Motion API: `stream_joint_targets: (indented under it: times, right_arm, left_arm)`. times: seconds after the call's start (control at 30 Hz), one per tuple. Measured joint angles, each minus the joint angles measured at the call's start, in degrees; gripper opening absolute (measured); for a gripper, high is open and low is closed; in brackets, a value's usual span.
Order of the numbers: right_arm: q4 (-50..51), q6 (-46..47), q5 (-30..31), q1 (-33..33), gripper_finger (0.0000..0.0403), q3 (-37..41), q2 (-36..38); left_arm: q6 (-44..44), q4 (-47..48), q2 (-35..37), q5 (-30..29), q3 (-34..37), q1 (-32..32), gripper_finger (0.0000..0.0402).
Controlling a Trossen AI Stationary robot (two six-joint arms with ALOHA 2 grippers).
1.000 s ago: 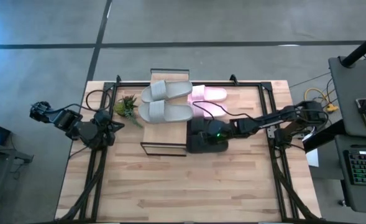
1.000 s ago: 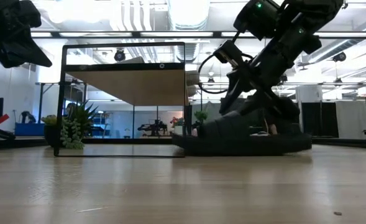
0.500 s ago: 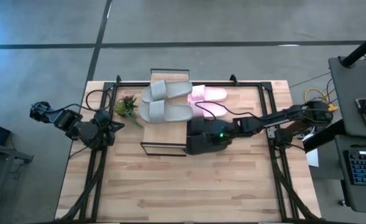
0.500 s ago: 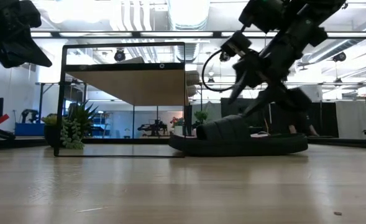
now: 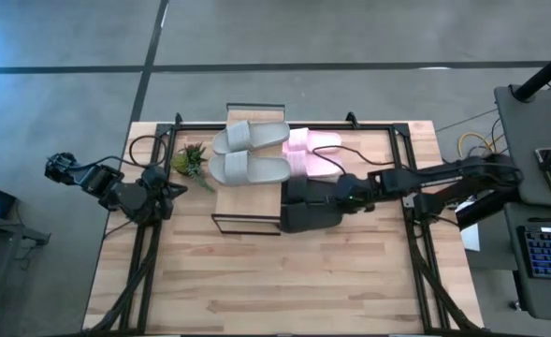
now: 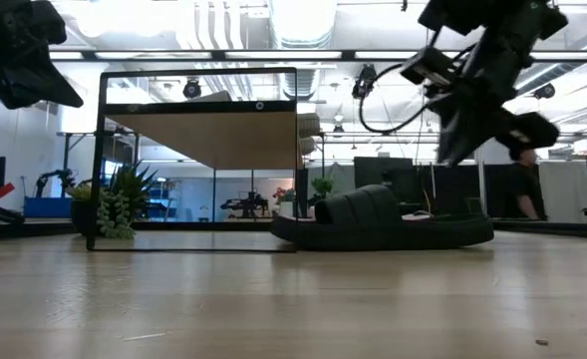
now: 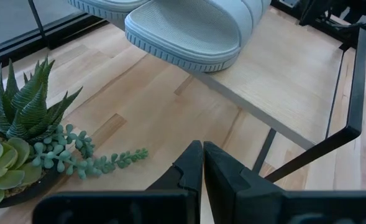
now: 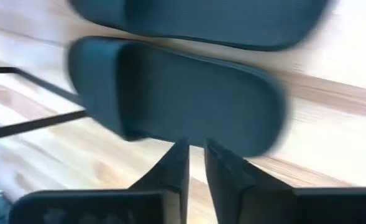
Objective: Pick and place slides into the shelf
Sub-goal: Adjust the black slides under the shelf
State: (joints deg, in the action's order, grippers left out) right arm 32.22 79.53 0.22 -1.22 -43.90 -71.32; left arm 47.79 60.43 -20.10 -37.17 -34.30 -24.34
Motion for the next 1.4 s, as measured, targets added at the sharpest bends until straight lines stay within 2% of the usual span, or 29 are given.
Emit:
stream_joint_targets:
  times: [0.2, 0.4, 0.53, 0.9, 1.4]
  right_arm:
    - [9.4, 1.8, 0.3, 0.0, 0.0014, 0.0, 1.6]
    - [11.1, 1.8, 0.5, 0.0, 0.0009, 0.0, 1.2]
    - [11.1, 1.4, 1.3, 0.0, 0.0009, 0.0, 1.2]
    - [11.0, -1.3, -0.2, 0.0, 0.0009, 0.0, 1.2]
    - [11.0, -6.6, -0.1, 0.0, 0.0009, 0.1, 1.3]
  left_arm:
    - [-2.4, -4.0, -2.1, 4.8, 0.0, 0.0, 0.0000]
    - [-6.5, -9.1, -9.5, 8.2, 1.0, 0.0, 0.0000]
    - [-6.8, -12.0, -12.3, 8.4, 1.1, 0.0, 0.0000]
    - [-8.2, -17.6, -12.8, 9.1, 2.7, 0.0, 0.0000]
    - [-9.5, -25.0, -28.7, 8.7, 2.8, 0.0, 0.0000]
